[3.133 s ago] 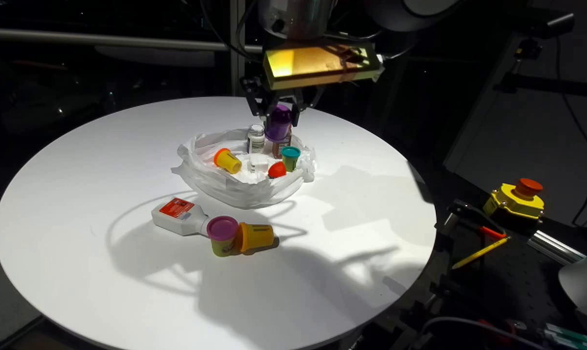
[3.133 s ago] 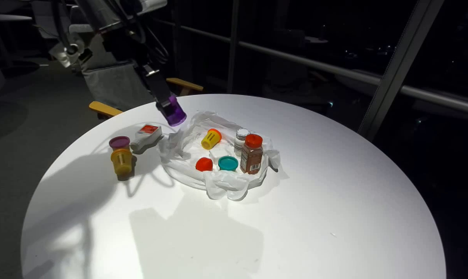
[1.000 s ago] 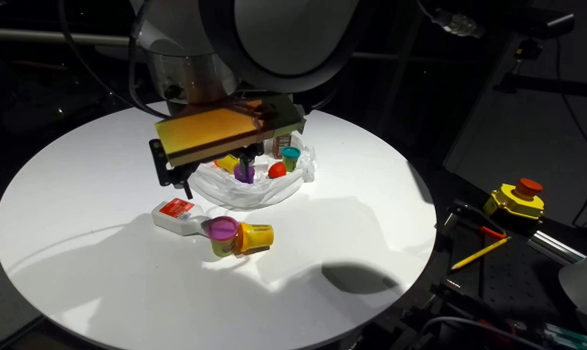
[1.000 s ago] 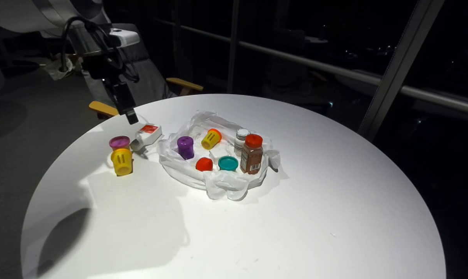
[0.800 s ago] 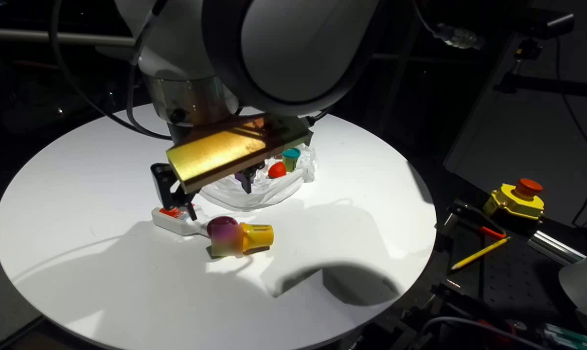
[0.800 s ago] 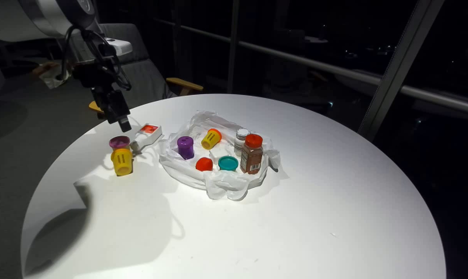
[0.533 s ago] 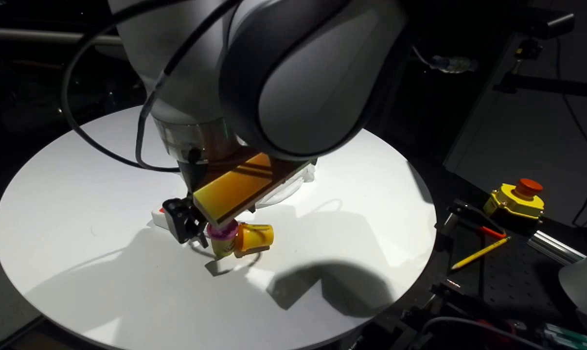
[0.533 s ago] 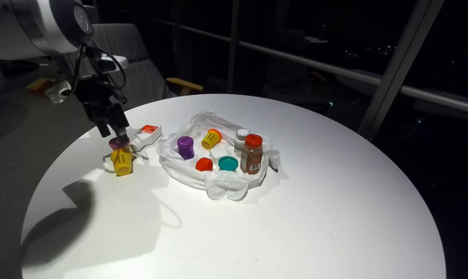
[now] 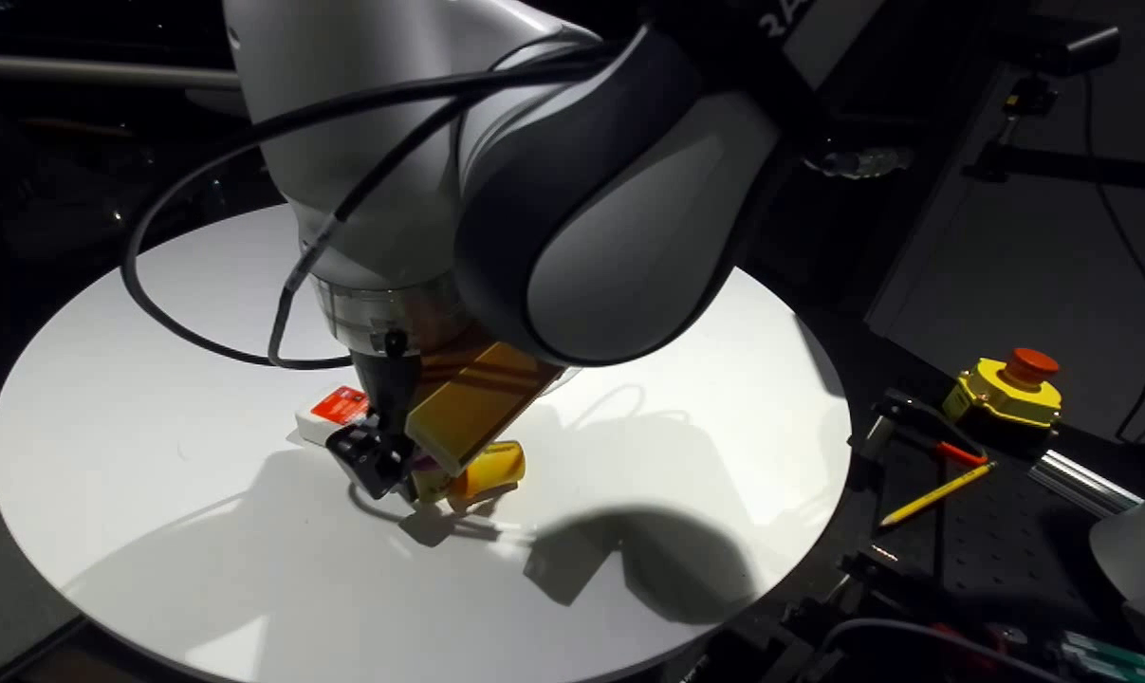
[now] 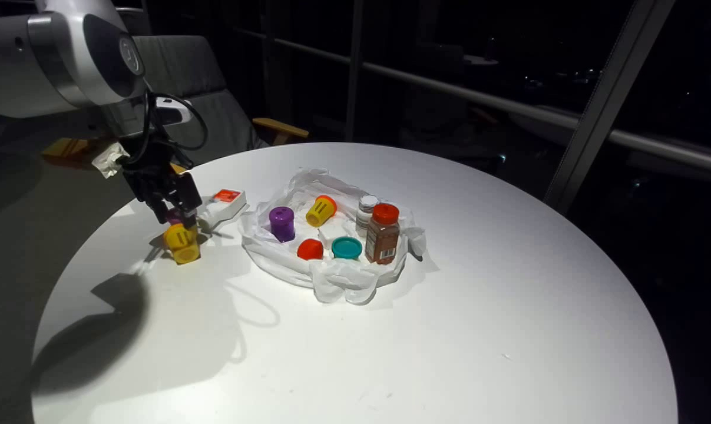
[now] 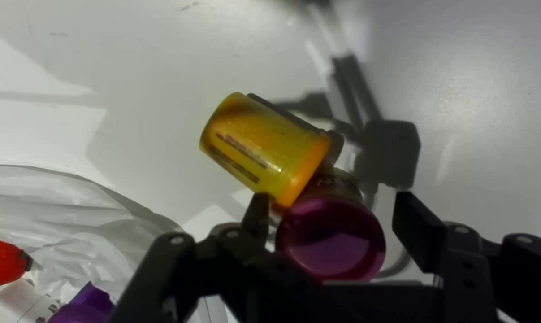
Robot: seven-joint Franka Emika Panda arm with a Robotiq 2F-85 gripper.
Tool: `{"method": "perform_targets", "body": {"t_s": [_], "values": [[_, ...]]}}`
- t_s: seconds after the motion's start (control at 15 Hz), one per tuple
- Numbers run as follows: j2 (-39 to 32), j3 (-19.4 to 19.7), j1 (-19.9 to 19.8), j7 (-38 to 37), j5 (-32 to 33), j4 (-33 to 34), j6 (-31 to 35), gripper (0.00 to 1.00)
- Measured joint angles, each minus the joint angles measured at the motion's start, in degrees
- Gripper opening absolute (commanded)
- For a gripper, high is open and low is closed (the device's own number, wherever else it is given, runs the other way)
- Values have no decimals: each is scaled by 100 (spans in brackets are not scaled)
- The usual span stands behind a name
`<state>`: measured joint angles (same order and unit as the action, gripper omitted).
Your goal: Put all the objects on the table into the plastic bag.
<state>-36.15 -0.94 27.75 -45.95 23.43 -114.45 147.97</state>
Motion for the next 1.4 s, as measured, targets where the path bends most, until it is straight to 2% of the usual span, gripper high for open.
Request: {"method": "perform_targets", "body": {"t_s": [0.13,0.67,1.13,1.4], "values": [[33,71,46,26,11,2,0,28],[175,654,426,-192,283,-3,-95,28],[845,1444,540,-1641,1486,20,-353,28],[948,1459,124,-2449,2046,142,-432,28]]}}
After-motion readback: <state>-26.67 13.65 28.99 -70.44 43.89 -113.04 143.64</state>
